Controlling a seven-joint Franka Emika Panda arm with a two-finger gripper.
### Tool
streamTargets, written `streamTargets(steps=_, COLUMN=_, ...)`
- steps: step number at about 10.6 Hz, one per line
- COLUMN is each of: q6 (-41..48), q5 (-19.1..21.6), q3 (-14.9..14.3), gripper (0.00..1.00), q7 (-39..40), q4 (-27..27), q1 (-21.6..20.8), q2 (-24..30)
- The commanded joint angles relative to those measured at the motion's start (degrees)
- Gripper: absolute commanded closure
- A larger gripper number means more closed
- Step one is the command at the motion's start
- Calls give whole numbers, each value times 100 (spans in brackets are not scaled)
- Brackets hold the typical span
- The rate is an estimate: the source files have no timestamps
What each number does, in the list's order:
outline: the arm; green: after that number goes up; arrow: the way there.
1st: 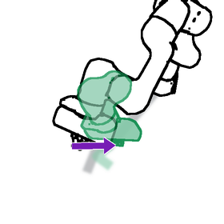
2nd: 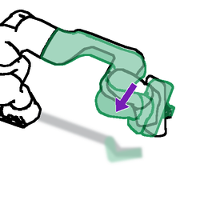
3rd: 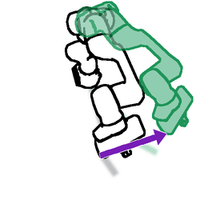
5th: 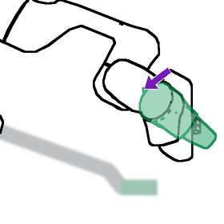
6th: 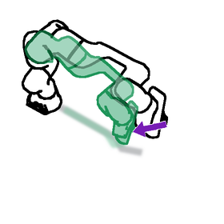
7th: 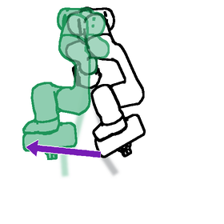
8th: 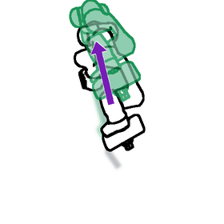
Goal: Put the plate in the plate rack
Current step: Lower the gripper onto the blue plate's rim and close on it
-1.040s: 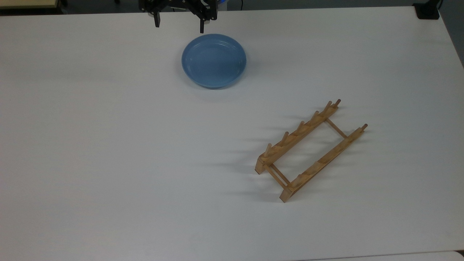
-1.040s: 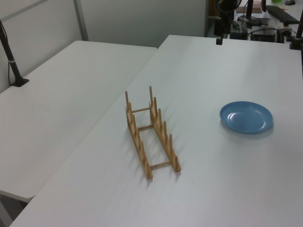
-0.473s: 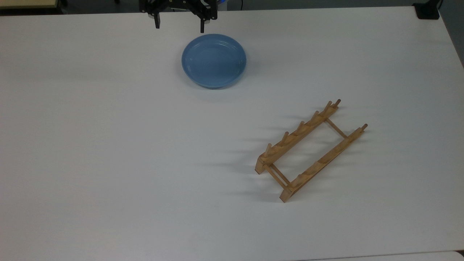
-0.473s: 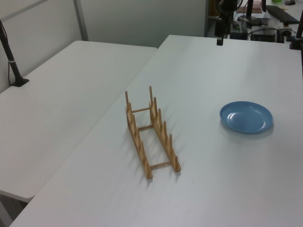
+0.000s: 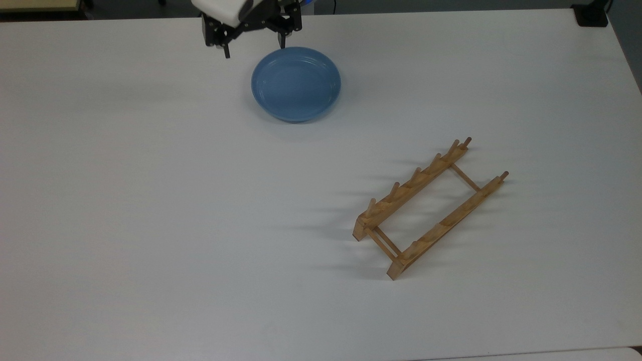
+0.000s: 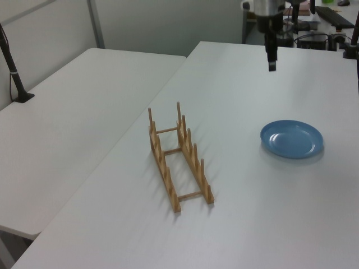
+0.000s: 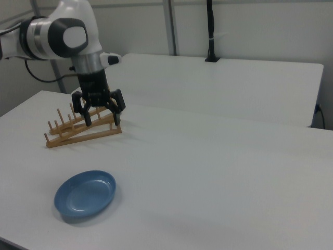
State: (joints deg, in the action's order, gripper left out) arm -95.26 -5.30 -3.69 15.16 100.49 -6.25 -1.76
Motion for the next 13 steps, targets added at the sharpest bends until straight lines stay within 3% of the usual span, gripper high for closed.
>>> streamTargets(steps=1, q6=-88, q5=-58, q3=-9, gripper=1, q7=1266, q4=628, q1=71, q2=-7)
streamTargets(steps=3, q6=-447, q5=-85, q3=-9, gripper=10, q7=1516, q4=962, q1=71, q2=-227)
streamTargets(steps=6, q6=-887, q5=-462, q3=-9, gripper=12, q7=1516, q4=1438, q1=71, q2=-552)
streamTargets(steps=7, q6=-976, q5=-576, q3=-9, gripper=17, q7=1516, q4=1482, q1=89, q2=-736)
streamTargets(steps=8, q6=-1003, q5=-629, q3=-9, gripper=24, q7=1516, q4=1483, q1=141, q2=-851)
streamTargets(steps=9, q6=-1003, q5=-638, q3=0, gripper=44, q7=1507, q4=1483, q1=141, q2=-939)
streamTargets(steps=10, q6=-1003, q5=-638, q3=0, gripper=56, q7=1455, q4=1474, q1=141, q2=-1027)
streamTargets(steps=11, q6=-1003, q5=-638, q3=9, gripper=63, q7=1437, q4=1474, q1=133, q2=-1123)
streamTargets(steps=13, q6=-1012, q5=-638, q3=35, gripper=67, q7=1341, q4=1448, q1=124, q2=-1265)
